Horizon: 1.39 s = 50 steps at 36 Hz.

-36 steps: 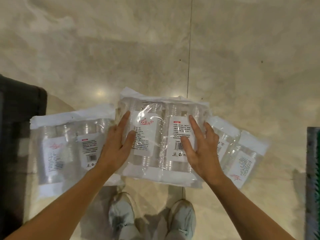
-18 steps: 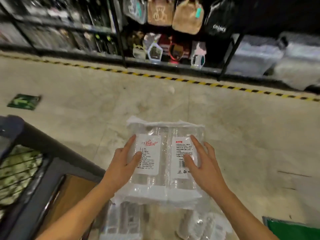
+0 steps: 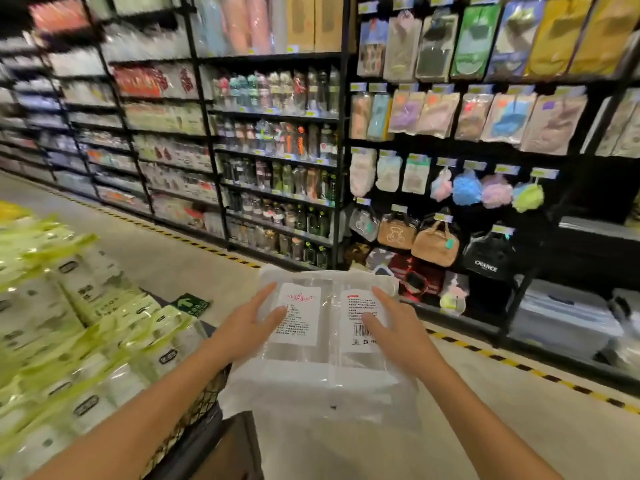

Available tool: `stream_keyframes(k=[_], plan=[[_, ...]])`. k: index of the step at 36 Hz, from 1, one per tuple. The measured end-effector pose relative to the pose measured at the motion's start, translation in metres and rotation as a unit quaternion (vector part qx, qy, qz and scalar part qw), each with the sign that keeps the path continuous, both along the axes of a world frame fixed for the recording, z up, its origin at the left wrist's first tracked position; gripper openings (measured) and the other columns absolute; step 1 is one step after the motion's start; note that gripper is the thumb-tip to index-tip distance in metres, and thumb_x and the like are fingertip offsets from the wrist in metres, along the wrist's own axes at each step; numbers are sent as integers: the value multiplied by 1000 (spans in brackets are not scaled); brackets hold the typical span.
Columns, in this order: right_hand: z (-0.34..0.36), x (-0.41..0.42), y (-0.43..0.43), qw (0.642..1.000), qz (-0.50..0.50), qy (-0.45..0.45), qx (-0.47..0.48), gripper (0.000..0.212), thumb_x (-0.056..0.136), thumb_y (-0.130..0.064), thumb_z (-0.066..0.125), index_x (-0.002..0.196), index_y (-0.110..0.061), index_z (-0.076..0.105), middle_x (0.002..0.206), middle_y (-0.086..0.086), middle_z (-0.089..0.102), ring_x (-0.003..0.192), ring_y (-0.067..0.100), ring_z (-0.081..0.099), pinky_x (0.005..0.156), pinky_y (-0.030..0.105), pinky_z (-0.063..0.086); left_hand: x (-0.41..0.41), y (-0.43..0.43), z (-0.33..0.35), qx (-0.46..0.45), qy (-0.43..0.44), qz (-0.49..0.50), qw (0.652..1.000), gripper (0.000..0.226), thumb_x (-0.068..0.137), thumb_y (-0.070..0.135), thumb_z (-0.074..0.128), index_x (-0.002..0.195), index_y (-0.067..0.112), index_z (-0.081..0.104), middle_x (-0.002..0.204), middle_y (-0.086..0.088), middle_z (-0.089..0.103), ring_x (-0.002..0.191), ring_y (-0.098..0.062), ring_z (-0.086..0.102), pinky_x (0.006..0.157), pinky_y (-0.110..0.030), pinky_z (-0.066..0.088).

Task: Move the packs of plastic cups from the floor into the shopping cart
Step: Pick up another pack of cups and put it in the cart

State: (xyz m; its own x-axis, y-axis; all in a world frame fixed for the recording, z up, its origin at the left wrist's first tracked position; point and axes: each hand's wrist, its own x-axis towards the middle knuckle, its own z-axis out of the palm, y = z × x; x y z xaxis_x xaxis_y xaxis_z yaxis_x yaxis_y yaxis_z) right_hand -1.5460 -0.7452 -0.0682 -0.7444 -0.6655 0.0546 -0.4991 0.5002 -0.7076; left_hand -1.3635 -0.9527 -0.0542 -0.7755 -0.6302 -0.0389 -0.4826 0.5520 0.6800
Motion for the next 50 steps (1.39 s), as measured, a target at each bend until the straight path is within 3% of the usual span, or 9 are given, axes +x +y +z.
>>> stream_keyframes(k=[10,14,18,24,33,37,41,45,50], plan=[[47,56,-25,989,148,23,8,65,97,-56,50,155,-40,28,157,12,32,142,29,36,111,42,33,113,47,41,-5,17,163,987,61,97,59,42,153,48,19,158,0,34,141,-26,37,109,-38,33],[60,99,-39,977,210,34,2,63,98,-53,51,155,-38,29,160,4,33,145,25,32,115,43,30,172,61,47,-4,43,218,975,64,95,60,46,153,45,22,161,5,26,145,-23,30,113,-38,28],[73,157,-61,958,284,43,6,65,93,-60,50,153,-43,30,152,4,46,134,27,48,109,50,42,246,72,52,0,56,283,958,69,92,66,45,153,47,20,161,5,26,145,-25,30,116,-44,29],[93,283,-89,916,389,98,-26,63,98,-51,53,155,-35,31,159,-5,35,145,19,33,114,38,30,378,100,62,-13,84,381,921,67,95,58,48,154,43,21,159,6,28,145,-23,31,114,-37,28],[91,520,-112,839,537,73,-36,65,93,-50,61,151,-29,41,152,3,47,139,22,44,111,35,34,608,172,63,-41,38,543,838,65,96,60,43,154,42,20,158,2,34,140,-26,40,108,-36,34],[84,626,-103,807,585,60,-52,63,95,-51,58,152,-33,40,154,0,42,143,21,36,114,35,27,700,215,63,-47,20,590,805,65,97,59,43,154,41,19,159,2,32,142,-25,36,109,-32,31],[80,730,-86,751,657,52,-43,60,97,-49,56,153,-35,36,146,-9,40,141,20,37,109,26,28,789,265,58,-50,-1,662,748,65,96,60,44,154,41,21,158,4,33,141,-26,37,108,-32,31],[79,824,-72,691,720,53,-44,64,95,-57,54,153,-38,35,157,4,40,143,26,36,115,39,30,859,318,57,-35,15,704,709,66,96,60,43,154,40,19,156,6,33,142,-25,36,105,-31,34],[74,927,-57,620,783,40,-47,65,96,-53,55,155,-32,35,157,4,40,144,24,37,113,35,30,925,369,53,-37,-2,766,641,68,97,60,41,156,40,14,160,4,28,143,-27,34,114,-38,31]])
